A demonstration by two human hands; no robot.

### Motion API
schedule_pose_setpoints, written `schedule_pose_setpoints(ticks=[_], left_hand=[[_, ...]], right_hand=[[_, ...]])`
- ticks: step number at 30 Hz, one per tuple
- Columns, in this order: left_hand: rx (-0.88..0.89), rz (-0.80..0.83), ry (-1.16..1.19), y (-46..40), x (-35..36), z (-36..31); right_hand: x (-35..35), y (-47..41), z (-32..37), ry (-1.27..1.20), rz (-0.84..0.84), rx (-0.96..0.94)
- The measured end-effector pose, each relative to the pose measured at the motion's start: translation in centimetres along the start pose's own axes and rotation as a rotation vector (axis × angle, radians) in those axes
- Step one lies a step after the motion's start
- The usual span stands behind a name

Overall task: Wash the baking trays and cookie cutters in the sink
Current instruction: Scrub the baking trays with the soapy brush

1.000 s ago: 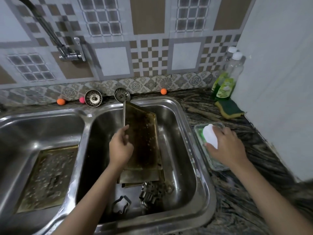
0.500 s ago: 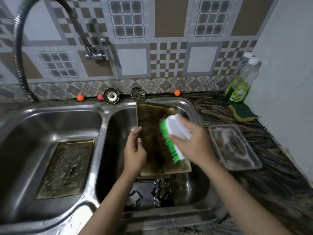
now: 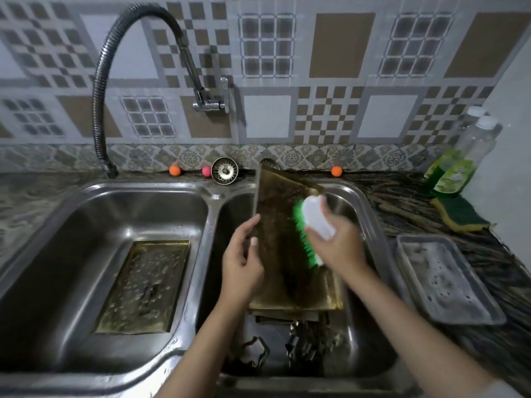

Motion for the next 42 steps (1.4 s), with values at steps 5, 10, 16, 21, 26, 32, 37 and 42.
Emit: schedule_pose_setpoints(ticks=[5, 10, 16, 21, 26, 32, 37, 42], left_hand=[[-0.018, 0.005, 0.012, -0.4, 1.9, 1.4], [-0.02, -0.027, 0.002, -1.1, -0.4, 2.0], [-0.074, 0.006, 0.054, -0.3, 2.8, 2.1], [-0.045, -0.089, 0.014, -1.9, -1.1, 2.4], [-0.013, 0.065, 0.003, -0.1, 3.4, 1.3], [-0.07, -0.114, 0.055, -2.8, -1.5, 3.1], [-0.002, 0.037, 0.025, -0.2, 2.5, 1.5], [-0.181, -0.234, 0.24, -2.2, -1.1, 3.7]], right_hand=[[2.2, 0.2, 2.7, -0.111, 0.003, -0.022], [1.7, 1.6, -1.3, -0.041, 0.106, 0.005], [3.3, -0.3, 1.5, -0.086, 0.026, -0.011], [2.7, 1.9, -1.0, -0.048, 0.112, -0.011], [1.1, -4.0, 1.3, -0.047, -0.091, 0.058], [4.0, 2.0, 1.4, -0.101, 0.14, -0.062], [1.4, -4.5, 2.0, -0.052, -0.101, 0.041], [5.6, 2.8, 5.4, -0.16, 0.095, -0.119]])
Point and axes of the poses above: each hand's wrist, its own y-axis away from the middle knuckle, its own x-axis out of the palm, z = x × y, the point moved 9 cm from there along -y, towards the middle knuckle, and after that the axes turned 5 degrees about -y, right-handed, at the moved point
